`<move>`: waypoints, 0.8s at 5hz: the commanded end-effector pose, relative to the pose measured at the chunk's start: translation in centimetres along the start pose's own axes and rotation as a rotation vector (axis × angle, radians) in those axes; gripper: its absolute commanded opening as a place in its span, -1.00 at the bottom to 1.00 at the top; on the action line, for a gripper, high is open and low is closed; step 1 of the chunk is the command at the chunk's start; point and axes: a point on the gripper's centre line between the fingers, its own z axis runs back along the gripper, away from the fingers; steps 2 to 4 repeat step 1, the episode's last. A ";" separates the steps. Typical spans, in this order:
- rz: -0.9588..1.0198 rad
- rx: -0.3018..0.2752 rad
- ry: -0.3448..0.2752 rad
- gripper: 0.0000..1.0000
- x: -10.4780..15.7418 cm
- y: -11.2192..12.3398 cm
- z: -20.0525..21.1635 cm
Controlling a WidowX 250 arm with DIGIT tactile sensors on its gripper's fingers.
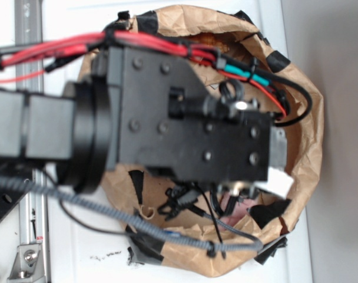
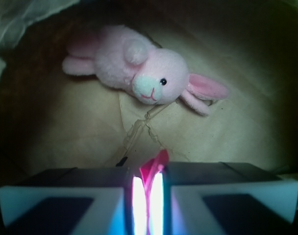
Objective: Grab the red paper.
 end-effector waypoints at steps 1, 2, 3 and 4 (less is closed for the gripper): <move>0.209 0.001 -0.120 -1.00 1.6 0.3 1.6; 0.209 0.001 -0.120 -1.00 1.6 0.3 1.6; 0.209 0.001 -0.120 -1.00 1.6 0.3 1.6; 0.209 0.001 -0.120 -1.00 1.6 0.3 1.6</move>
